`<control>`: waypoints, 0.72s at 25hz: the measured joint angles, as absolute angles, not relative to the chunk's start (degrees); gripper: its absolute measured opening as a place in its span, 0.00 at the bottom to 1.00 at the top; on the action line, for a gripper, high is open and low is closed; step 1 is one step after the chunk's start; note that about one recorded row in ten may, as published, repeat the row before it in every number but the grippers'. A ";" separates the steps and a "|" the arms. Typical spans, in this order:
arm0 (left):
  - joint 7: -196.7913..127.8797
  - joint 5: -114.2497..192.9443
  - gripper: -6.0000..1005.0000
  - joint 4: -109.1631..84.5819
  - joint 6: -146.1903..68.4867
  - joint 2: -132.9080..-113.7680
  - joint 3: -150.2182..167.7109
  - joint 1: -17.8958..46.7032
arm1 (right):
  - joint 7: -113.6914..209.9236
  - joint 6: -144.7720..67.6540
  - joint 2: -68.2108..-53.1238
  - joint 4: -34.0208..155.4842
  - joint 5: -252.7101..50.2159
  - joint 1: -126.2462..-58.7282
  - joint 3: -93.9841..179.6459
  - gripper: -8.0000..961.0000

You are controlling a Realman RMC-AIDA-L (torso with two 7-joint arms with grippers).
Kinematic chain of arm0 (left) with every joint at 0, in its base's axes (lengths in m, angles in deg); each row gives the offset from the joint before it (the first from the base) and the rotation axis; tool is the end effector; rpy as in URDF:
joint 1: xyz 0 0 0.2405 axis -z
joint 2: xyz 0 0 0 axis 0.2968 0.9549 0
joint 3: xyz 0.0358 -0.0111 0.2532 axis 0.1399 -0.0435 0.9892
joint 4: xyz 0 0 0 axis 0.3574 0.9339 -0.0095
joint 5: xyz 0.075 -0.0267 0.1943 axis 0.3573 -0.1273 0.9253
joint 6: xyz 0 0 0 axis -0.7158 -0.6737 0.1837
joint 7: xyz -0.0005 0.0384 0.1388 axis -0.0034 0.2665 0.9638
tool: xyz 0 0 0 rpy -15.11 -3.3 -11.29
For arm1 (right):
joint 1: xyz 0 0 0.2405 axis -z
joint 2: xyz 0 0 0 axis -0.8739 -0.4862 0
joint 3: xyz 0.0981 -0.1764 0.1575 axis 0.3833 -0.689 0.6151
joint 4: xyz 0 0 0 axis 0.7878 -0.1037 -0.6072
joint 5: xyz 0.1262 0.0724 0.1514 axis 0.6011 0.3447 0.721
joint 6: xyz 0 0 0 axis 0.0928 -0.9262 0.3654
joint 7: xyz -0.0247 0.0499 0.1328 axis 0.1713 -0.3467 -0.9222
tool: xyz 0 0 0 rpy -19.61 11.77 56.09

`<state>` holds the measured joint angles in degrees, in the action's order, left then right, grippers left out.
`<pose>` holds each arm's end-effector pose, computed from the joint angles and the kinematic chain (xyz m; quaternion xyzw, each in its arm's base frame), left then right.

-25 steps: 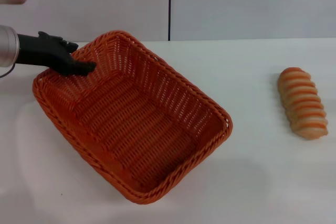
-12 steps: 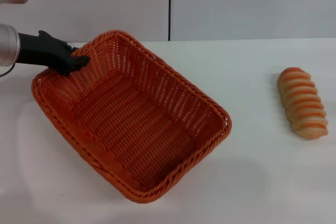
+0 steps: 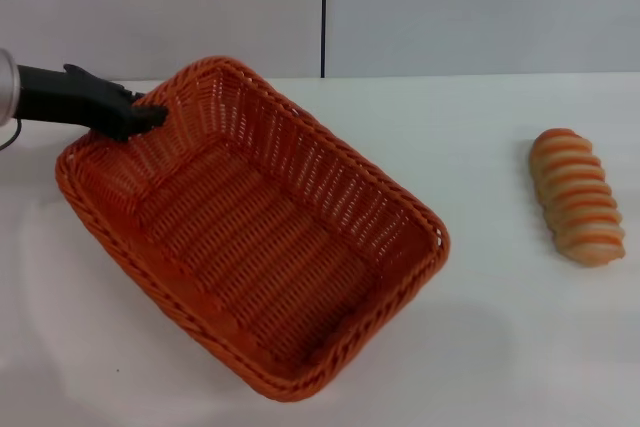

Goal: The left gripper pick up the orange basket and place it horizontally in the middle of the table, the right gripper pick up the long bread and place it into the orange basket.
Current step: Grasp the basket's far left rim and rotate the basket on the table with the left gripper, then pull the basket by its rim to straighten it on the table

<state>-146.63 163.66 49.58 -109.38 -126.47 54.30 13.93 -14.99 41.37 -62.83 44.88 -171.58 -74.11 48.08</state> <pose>-0.2557 0.3796 0.0549 -0.9233 -0.2938 -0.0080 0.2473 0.3989 0.2440 0.1202 -0.5965 0.3417 0.4846 0.5410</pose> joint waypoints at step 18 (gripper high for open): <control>-168.41 157.93 0.18 50.14 -121.42 -126.14 40.97 11.21 | -14.77 40.43 -62.66 44.97 -171.57 -75.47 47.54 0.68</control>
